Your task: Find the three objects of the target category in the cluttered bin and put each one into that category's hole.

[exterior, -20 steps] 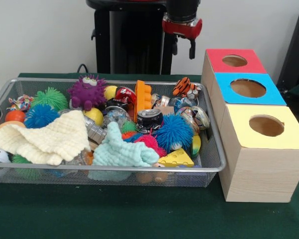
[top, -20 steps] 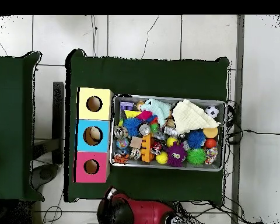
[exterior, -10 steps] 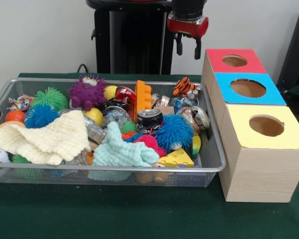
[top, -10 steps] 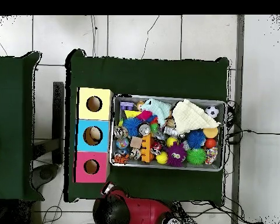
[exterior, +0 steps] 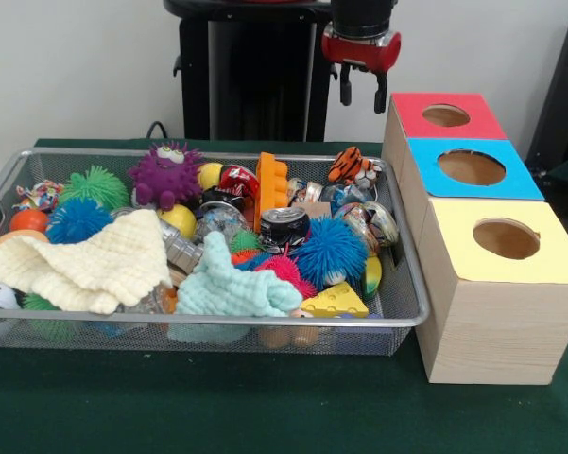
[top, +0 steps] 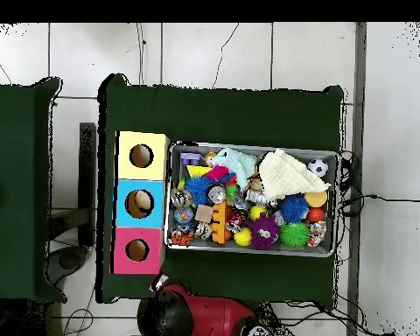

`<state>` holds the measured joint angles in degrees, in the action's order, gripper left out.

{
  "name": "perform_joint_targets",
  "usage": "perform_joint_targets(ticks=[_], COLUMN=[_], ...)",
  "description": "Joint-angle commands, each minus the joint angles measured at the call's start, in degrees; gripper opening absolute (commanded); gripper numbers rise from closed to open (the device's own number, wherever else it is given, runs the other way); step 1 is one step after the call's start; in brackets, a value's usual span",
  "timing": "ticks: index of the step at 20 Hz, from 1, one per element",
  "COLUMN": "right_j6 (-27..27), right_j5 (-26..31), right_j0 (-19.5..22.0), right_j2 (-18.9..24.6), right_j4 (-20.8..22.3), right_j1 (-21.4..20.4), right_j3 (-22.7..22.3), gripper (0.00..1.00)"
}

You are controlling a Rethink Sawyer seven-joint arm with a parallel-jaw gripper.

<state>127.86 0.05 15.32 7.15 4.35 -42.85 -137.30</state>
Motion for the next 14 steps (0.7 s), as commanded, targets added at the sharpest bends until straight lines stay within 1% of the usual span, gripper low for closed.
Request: perform_joint_targets(ticks=[1, 4, 7, 14], right_j6=[6.57, 7.00, 7.08, 6.03], right_j5=[3.79, 3.85, 3.61, 4.88], right_j0=[0.02, -0.74, -0.58, -1.71], right_j2=[4.10, 3.95, 4.12, 3.22], right_j4=[-3.87, -4.12, -4.11, -4.16], right_j1=[1.35, 0.53, 0.38, 0.43], right_j3=[7.96, 7.36, 7.12, 9.29], gripper=[1.00, 1.00, 1.00, 1.00])
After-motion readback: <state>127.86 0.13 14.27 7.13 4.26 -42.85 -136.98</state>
